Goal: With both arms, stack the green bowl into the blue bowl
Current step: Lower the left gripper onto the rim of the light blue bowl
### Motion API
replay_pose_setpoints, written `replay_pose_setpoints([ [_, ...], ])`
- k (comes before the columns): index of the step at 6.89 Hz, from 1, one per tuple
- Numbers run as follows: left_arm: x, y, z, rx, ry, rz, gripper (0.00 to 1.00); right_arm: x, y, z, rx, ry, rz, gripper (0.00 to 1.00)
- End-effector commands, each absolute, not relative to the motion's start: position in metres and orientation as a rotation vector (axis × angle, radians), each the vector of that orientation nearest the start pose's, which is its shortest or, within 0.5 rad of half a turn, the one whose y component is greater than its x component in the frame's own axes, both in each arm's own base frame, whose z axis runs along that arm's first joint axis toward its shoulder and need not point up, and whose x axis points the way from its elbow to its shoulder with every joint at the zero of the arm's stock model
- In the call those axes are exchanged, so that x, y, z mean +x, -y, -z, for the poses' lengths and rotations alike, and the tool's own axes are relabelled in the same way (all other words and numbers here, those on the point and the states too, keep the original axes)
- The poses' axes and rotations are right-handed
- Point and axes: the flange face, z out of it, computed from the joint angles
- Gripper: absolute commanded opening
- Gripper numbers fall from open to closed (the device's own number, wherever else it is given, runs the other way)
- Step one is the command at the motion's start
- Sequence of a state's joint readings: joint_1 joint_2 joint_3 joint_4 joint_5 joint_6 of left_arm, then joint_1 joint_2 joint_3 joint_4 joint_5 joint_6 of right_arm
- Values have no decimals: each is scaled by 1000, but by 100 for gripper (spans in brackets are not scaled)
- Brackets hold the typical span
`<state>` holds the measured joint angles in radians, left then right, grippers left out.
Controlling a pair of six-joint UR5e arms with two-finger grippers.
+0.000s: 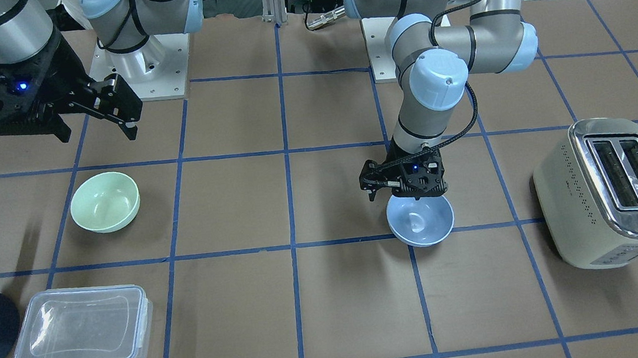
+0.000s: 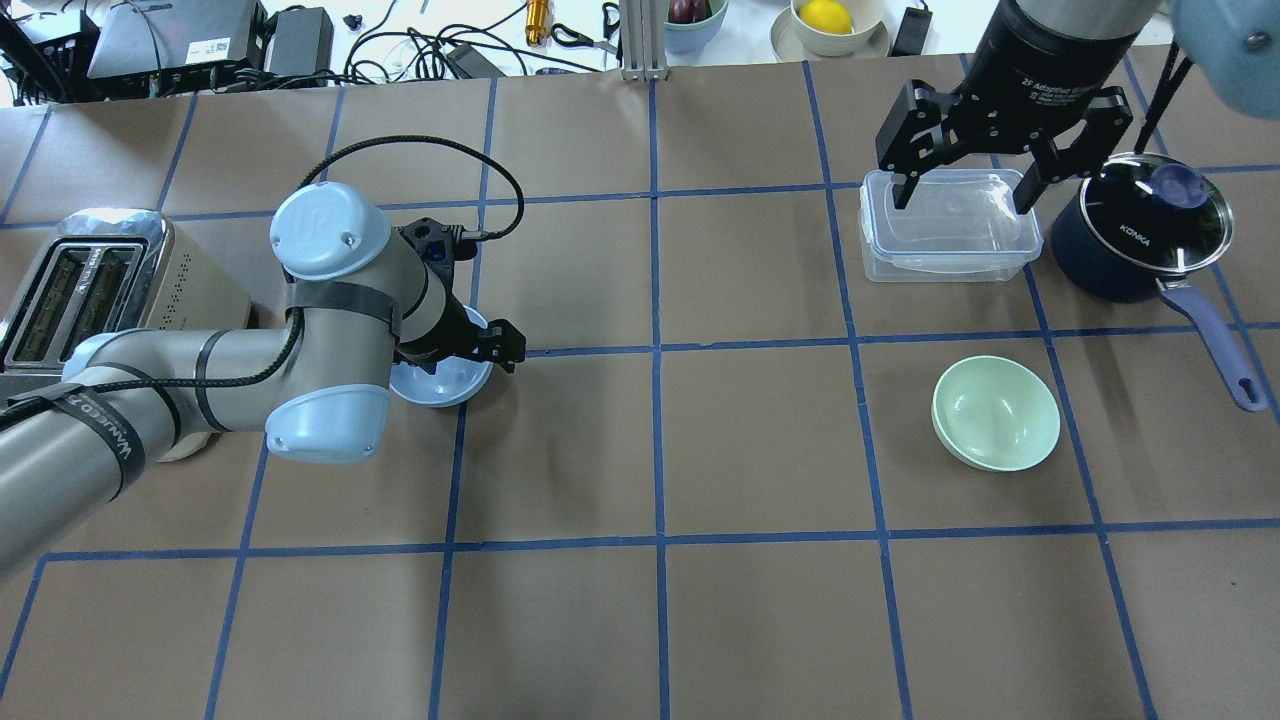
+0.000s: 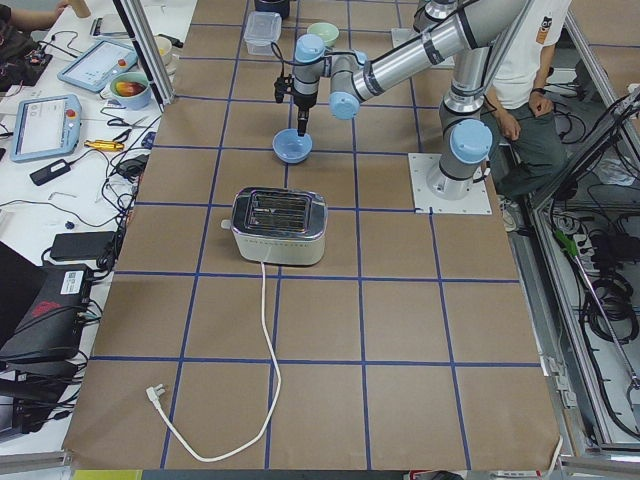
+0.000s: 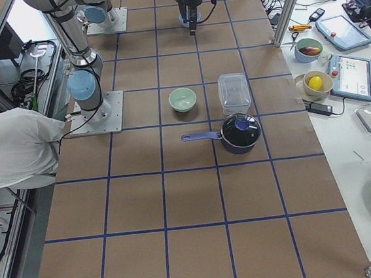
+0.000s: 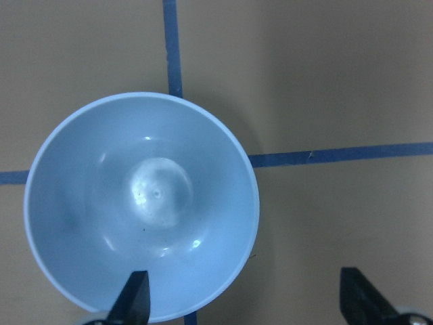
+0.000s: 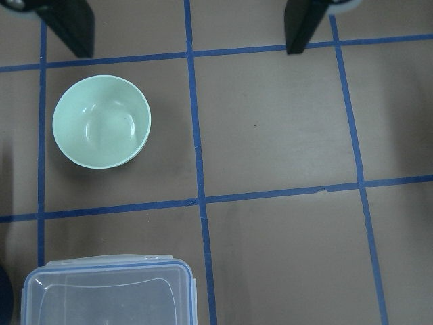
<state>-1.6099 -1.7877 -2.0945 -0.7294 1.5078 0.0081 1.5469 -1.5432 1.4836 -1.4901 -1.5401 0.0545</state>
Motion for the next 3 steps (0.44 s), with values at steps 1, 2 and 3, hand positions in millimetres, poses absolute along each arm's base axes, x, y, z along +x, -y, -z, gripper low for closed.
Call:
replay_pose_setpoints([
  [1,-159,491,-189,105,-3201,130,73,124,506,-510,88,-3110,-3,100],
  [2,-161,491,-179,126,-3199,98,20,124,507,-509,86,-3111,9,100],
  [3,-167,494,-180,143,-3197,107,0,125,507,-506,83,-3111,5,100],
])
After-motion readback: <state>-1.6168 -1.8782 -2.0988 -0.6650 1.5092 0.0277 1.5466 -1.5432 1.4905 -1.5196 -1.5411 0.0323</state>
